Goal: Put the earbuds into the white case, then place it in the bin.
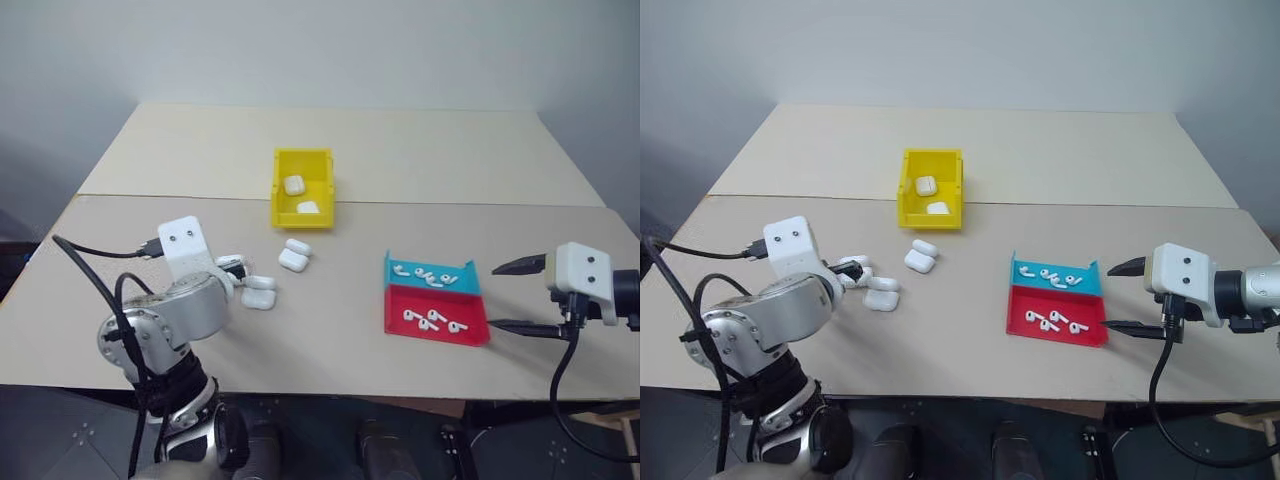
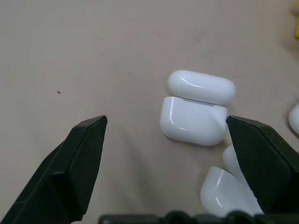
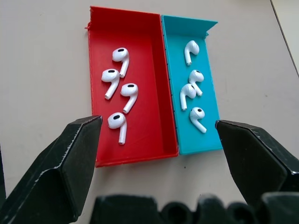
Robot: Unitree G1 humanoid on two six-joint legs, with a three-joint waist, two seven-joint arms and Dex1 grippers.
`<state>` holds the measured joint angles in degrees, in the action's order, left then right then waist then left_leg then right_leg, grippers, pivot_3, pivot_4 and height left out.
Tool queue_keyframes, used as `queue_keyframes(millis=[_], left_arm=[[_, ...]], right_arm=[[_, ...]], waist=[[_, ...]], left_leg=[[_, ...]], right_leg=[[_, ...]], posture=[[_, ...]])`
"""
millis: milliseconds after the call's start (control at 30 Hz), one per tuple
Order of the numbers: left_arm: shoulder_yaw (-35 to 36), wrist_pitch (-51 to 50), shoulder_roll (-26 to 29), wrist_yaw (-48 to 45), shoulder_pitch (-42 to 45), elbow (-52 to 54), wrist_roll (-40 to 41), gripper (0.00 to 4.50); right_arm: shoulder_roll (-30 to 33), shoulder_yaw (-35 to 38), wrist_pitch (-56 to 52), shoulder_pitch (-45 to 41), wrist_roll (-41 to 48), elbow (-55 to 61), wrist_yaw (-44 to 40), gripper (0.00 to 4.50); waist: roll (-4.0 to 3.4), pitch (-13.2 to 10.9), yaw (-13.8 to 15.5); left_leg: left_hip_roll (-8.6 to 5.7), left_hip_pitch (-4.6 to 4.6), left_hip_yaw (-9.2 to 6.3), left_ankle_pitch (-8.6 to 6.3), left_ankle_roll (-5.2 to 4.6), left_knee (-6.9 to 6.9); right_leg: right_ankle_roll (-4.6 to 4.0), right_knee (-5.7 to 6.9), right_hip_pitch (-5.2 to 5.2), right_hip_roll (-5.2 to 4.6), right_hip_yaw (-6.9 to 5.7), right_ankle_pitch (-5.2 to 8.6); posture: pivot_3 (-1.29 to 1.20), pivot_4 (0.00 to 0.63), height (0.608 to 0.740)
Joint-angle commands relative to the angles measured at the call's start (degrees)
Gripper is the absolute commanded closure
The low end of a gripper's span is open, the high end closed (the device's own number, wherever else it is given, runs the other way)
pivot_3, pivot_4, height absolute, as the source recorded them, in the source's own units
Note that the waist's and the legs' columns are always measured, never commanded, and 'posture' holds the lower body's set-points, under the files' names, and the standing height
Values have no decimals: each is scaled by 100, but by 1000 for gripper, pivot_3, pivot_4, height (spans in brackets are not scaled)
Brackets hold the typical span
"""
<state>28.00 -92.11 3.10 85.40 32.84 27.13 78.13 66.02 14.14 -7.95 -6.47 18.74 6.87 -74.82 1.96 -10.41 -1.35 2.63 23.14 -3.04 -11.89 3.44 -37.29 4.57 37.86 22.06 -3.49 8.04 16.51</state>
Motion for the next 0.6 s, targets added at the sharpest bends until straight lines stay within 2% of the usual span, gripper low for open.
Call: queue_keyframes(millis=[33,167,267,367,600], left_arm=[[-351,353,824,306,63,-486,969,47],[-1329,1541,2111,668,-170,-904,2557,47],[-2005,2403,2813,710,-209,-991,3230,47],[-2515,2940,3200,692,-146,-992,3473,47],[-3209,3475,3609,488,104,-1091,3380,47]], right_arm=[[1,108,-43,-7,38,132,67,0],[-41,159,-79,83,38,198,163,0],[-55,222,-84,195,26,241,221,0],[-41,299,-64,319,12,267,269,0],[-34,401,-78,503,21,344,352,0]], waist=[[-1,0,23],[-1,0,39],[-1,0,62],[-2,1,93],[-2,1,101]], left_leg=[[0,-1,-1,0,0,1],[1,-1,-2,2,5,3],[1,-1,-1,4,8,4],[1,0,-3,9,16,5],[1,0,-3,15,26,12]], right_leg=[[0,2,1,0,0,0],[0,2,2,0,-1,0],[0,1,2,-3,-2,0],[-1,1,2,-3,-7,-1],[-2,-5,2,-2,-9,-1]], posture=[[0,150,740],[0,150,740],[0,150,740],[0,150,740],[0,150,740]])
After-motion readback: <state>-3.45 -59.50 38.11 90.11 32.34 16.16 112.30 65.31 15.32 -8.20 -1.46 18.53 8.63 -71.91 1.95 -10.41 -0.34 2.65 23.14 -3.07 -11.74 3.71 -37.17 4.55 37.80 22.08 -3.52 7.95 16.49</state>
